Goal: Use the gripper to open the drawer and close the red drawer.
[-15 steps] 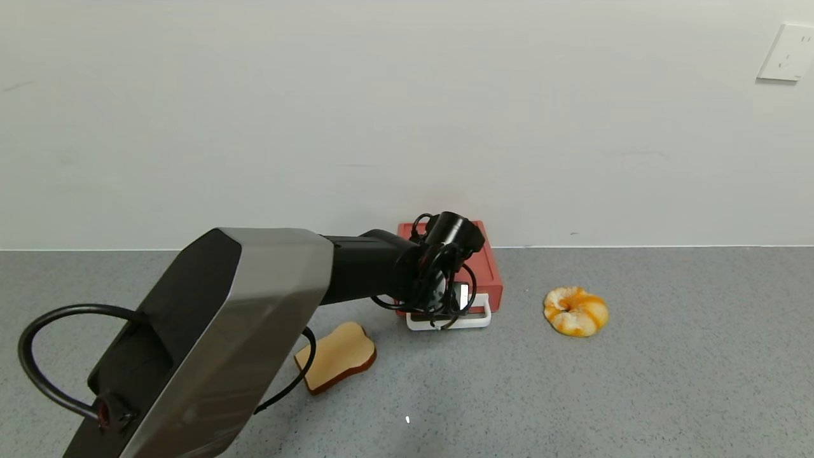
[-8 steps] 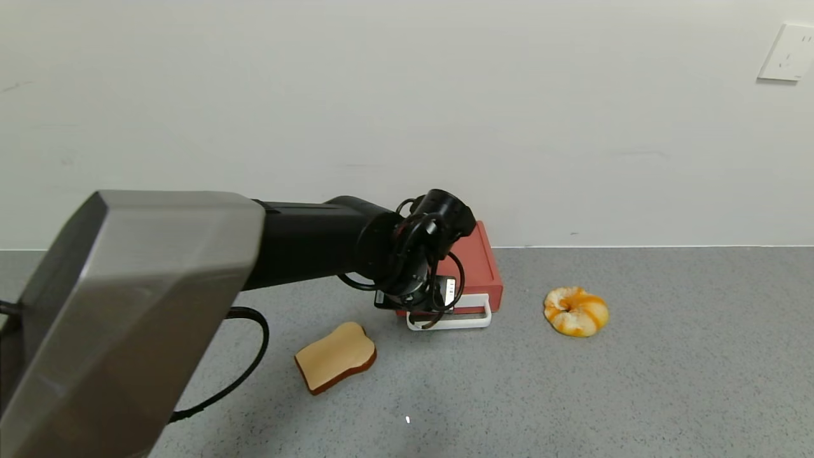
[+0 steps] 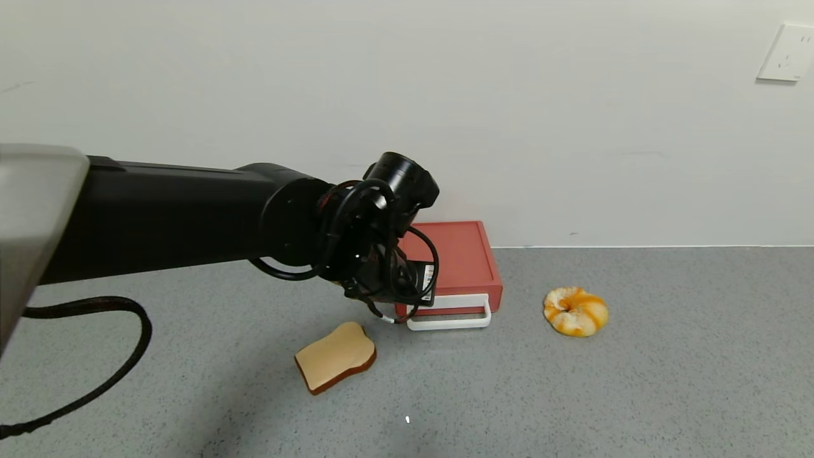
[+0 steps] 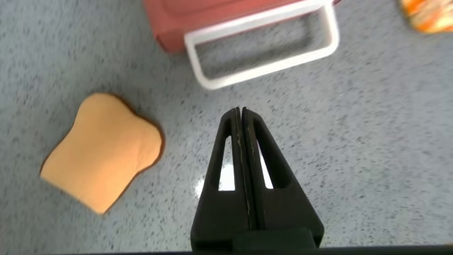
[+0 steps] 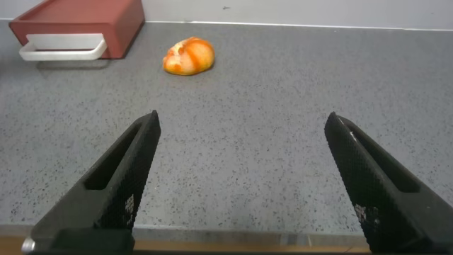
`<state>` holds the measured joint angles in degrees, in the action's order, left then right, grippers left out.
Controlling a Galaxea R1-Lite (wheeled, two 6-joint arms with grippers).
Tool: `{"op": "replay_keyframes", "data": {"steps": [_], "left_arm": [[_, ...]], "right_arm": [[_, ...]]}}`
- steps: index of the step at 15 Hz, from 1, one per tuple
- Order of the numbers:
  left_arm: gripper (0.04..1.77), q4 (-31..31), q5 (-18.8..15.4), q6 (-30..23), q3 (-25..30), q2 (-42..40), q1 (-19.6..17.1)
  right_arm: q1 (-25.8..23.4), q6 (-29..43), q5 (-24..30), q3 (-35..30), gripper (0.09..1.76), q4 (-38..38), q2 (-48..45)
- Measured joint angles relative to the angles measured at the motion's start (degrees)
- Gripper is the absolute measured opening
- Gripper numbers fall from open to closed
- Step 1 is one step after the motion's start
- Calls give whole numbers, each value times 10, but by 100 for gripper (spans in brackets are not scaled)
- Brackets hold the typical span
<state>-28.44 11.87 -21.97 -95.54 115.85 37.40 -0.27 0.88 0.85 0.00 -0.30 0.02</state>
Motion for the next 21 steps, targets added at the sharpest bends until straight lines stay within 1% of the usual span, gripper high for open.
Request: {"op": "replay_keyframes", "data": {"steps": [4,6,8,10,11,13,15,17,19,21], "left_arm": [[11,132,-46,59,134,-79,-20],[11,183,-59,81,195,-124,-32],[11,195,-62,90,231,-163,-38],[11,197,-62,92,251,-195,-41],[20,198,-62,93,260,-209,-42],[54,200,-68,118,278,-233,-44],[81,218,-99,145,302,-260,-49],[101,232,-124,168,324,-287,-58],[117,235,-147,182,339,-310,-67],[129,237,-185,223,365,-335,-77]], "right_arm": [[0,0,0,0,171,0,0],[0,0,0,0,171,0,0],[0,0,0,0,171,0,0],[0,0,0,0,171,0,0],[0,0,0,0,171,0,0],[0,0,0,0,171,0,0],[0,0,0,0,171,0,0],[0,0,0,0,171,0,0],[0,0,0,0,171,0,0],[0,0,0,0,171,0,0]]}}
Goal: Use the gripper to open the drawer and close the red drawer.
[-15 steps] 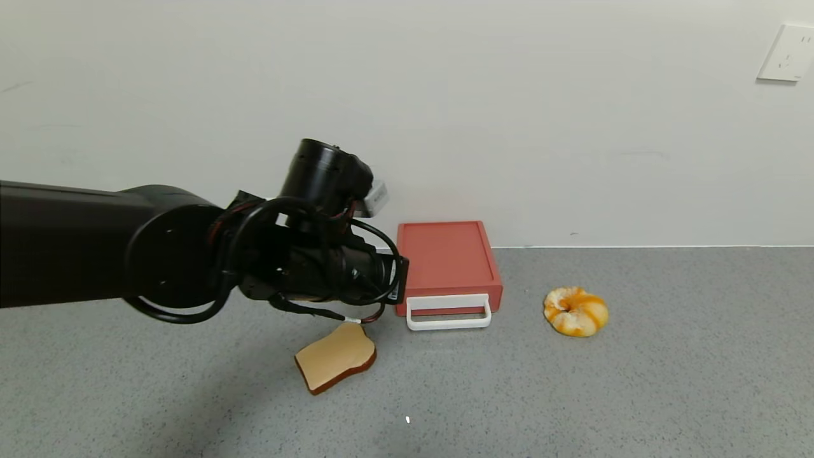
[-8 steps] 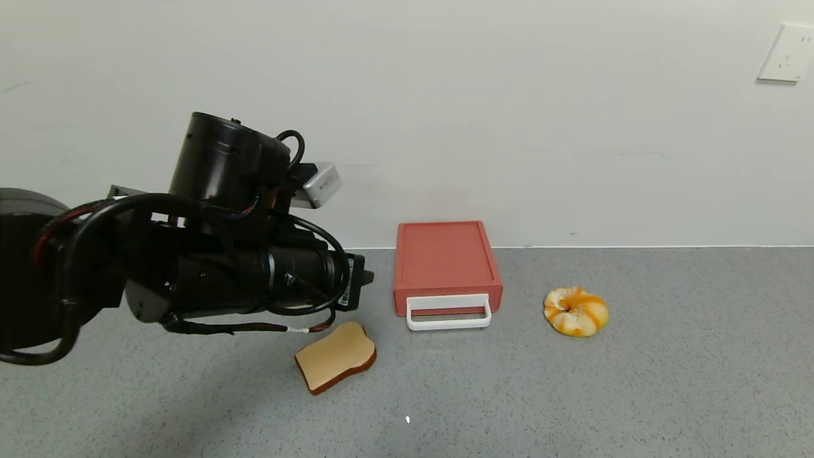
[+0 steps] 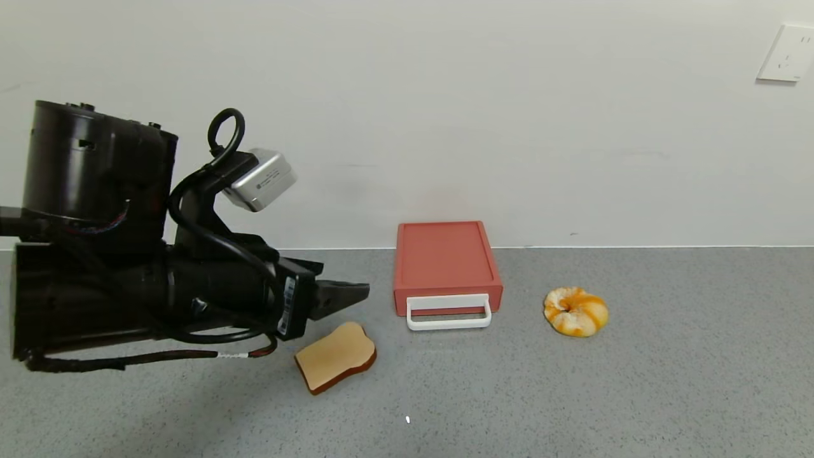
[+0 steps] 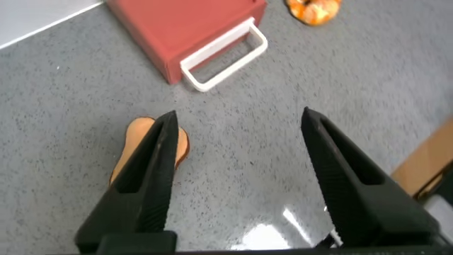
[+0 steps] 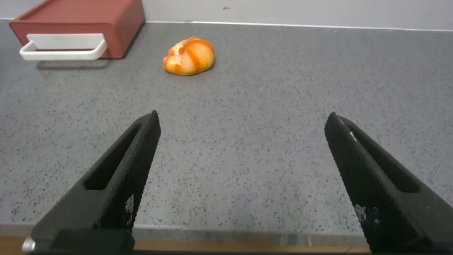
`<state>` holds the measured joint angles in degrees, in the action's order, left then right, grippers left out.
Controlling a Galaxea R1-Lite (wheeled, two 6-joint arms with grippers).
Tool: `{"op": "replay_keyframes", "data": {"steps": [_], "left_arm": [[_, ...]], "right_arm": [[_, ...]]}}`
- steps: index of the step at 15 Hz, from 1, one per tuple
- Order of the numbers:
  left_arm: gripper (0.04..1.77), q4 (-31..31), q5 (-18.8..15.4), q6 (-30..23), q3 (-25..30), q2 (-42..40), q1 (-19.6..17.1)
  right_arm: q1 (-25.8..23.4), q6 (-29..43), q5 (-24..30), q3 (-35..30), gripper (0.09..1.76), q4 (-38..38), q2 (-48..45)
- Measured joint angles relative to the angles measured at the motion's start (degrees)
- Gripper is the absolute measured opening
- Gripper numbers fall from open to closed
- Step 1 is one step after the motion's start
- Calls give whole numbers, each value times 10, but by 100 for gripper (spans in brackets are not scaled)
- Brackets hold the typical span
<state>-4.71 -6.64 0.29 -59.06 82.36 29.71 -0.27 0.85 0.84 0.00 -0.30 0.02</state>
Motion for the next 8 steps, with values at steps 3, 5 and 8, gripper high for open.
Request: {"op": "replay_keyframes", "data": {"steps": [3,5,8], "left_arm": [[142,53,-22,22,46,-38,-15],[149,85,-23,27,79,-65,-17],[156,91,-15,30,108,-107,-18]], "right_arm": [[0,0,0,0,171,0,0],[0,0,0,0,171,0,0],[0,0,0,0,171,0,0]]}}
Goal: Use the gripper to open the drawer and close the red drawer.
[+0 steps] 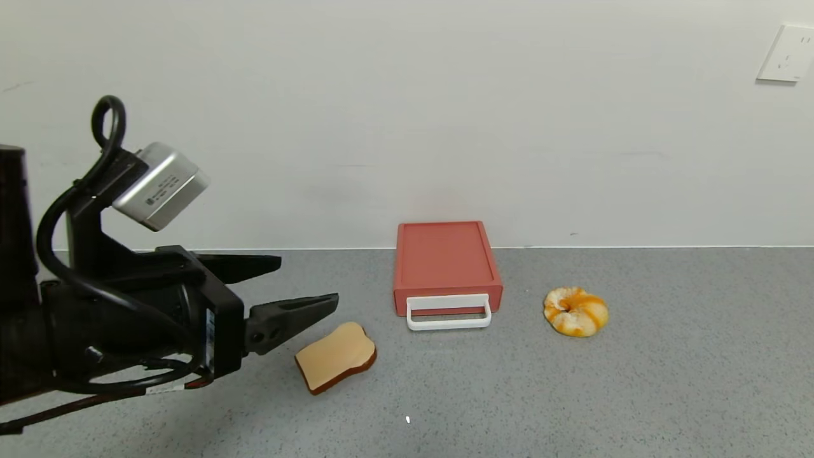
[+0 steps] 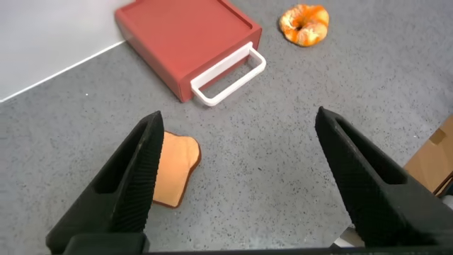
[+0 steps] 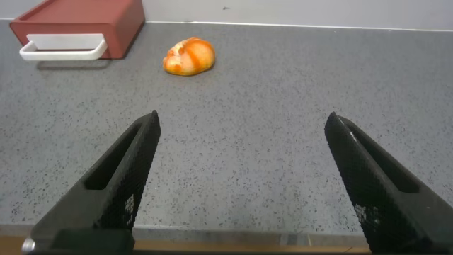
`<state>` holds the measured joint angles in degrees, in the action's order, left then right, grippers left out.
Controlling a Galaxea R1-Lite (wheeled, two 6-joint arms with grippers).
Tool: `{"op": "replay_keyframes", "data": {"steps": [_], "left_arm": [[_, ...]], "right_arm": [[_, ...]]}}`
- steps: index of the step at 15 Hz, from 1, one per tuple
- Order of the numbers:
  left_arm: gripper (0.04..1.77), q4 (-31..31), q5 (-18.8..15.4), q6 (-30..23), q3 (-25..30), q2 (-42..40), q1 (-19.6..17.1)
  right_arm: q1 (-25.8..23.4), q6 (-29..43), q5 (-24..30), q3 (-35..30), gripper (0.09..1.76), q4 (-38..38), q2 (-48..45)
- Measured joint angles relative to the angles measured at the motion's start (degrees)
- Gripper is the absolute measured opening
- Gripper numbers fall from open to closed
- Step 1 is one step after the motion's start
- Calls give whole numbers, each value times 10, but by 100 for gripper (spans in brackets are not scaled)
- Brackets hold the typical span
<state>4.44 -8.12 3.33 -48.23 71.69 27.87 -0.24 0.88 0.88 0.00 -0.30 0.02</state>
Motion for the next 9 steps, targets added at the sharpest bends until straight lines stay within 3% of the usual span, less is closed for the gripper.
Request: {"op": "replay_keyframes", "data": {"steps": [9], "left_arm": [[167,-18,19,-4,75,-138,-63]], "right_arm": [[0,0,0,0,171,0,0]]}}
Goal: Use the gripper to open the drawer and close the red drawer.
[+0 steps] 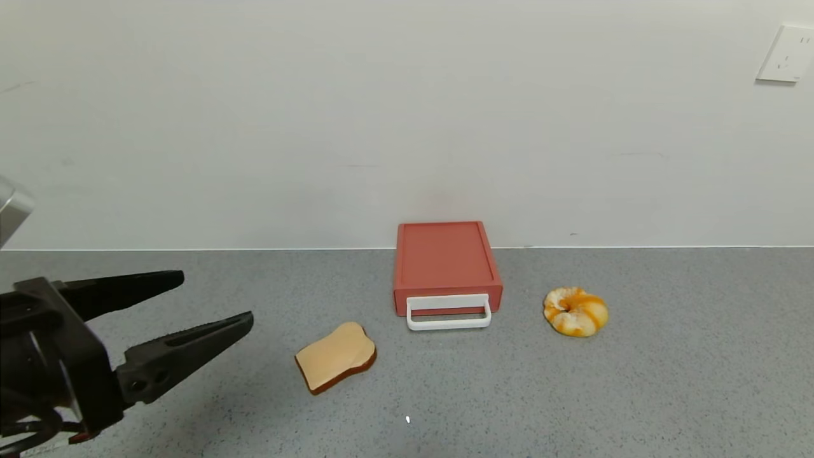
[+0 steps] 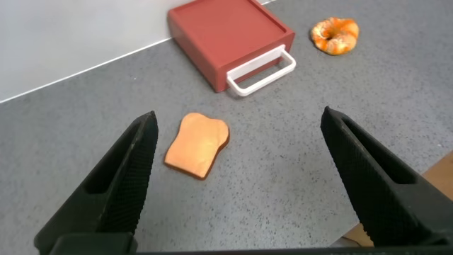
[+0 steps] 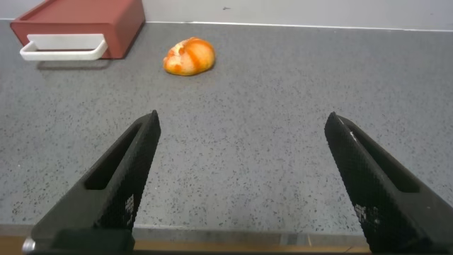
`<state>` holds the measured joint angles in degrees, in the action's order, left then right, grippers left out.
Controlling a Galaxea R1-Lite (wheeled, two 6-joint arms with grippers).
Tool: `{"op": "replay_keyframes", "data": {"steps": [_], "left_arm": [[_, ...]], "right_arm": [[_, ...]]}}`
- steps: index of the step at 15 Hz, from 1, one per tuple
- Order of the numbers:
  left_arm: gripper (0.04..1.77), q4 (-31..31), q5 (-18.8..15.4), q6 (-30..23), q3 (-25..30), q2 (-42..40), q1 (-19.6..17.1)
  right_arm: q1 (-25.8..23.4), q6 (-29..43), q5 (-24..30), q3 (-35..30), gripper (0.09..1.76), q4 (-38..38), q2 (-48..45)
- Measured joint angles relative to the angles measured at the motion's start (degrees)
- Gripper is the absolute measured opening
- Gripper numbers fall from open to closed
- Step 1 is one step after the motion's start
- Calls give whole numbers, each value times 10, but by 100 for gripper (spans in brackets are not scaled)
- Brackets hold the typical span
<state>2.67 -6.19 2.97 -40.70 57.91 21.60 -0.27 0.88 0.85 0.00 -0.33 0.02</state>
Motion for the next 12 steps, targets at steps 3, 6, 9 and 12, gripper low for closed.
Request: {"op": "replay_keyframes", "data": {"steps": [3,6,9,12], "left_arm": [[168,-14,43,-4,27,-61,-5],[169,-46,67,-8,50,-138,-31],[170,-96,75,-20,56,-213,-87],[170,-136,86,-30,62,-282,-140]], "right_arm": [[0,0,0,0,171,0,0],[0,0,0,0,171,0,0],[0,0,0,0,171,0,0],[0,0,0,0,171,0,0]]}}
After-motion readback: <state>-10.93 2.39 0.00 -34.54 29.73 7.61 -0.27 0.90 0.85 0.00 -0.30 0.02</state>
